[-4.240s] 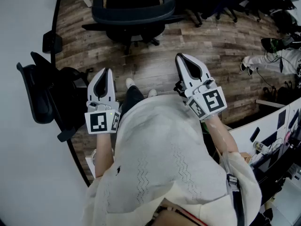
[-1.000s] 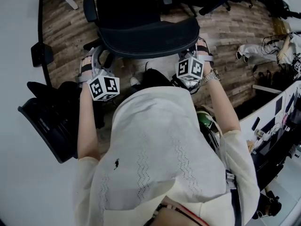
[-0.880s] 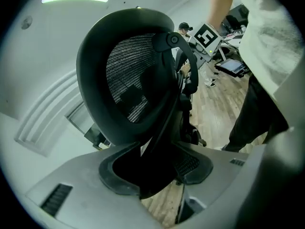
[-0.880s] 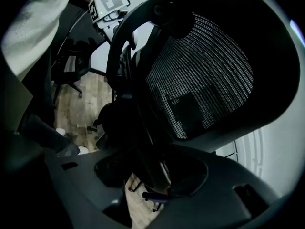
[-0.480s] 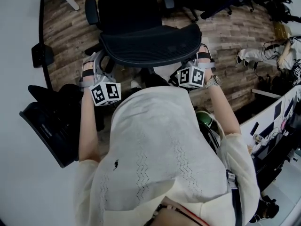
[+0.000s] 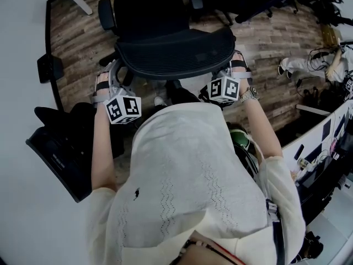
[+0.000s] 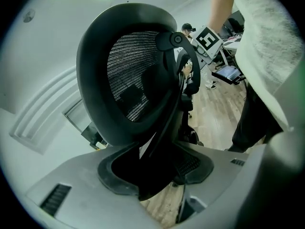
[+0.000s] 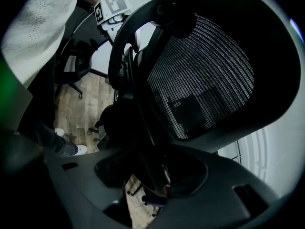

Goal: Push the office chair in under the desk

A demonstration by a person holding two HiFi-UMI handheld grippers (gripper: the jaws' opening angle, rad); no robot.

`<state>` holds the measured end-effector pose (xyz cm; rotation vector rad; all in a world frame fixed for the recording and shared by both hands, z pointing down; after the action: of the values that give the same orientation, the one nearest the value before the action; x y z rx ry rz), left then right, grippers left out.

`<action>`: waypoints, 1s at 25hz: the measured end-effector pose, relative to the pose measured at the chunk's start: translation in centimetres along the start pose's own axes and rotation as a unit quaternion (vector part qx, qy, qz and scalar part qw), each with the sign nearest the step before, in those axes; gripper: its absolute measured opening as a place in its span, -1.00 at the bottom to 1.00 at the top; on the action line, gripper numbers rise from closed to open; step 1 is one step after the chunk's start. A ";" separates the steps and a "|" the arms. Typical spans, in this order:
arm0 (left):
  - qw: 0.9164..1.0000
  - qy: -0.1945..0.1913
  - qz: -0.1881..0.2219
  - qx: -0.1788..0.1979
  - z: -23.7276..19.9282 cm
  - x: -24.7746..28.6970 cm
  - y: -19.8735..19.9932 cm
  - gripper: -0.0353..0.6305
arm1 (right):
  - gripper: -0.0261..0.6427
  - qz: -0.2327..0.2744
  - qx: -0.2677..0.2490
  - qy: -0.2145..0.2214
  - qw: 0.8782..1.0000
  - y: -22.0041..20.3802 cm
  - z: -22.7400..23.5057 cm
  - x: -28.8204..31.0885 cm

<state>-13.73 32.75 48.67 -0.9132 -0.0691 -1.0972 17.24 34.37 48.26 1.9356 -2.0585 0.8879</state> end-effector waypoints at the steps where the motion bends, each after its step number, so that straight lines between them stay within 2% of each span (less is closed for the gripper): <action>1: 1.000 -0.003 -0.001 -0.001 -0.3 0.3 -0.1 -0.27 | -0.38 -0.001 0.001 0.001 1.000 0.1 0.2 0.4; 5: 1.000 -0.017 -0.007 -0.006 -1.7 1.5 -0.3 -0.27 | -0.38 -0.006 0.002 -0.003 1.000 0.3 1.0 1.8; 13: 1.000 0.003 -0.007 -0.020 -3.0 3.5 -1.1 -0.24 | -0.38 -0.003 0.003 -0.006 1.000 0.6 2.1 4.2; 25: 1.000 0.002 -0.004 -0.016 -5.3 5.8 -1.6 -0.24 | -0.37 0.001 0.008 -0.011 1.000 0.6 3.7 6.8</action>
<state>-14.13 24.80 48.95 -0.9394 -0.0529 -1.1109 16.66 26.63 48.63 1.9612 -2.0729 0.8906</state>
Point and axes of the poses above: the fingertips, and each gripper's own axes: x forward along the fingers, z to its right, y out of its top, the point moved 9 cm from there along -x, backward along the fingers, and after that the axes turned 2 degrees about z, right-handed, at the moved point
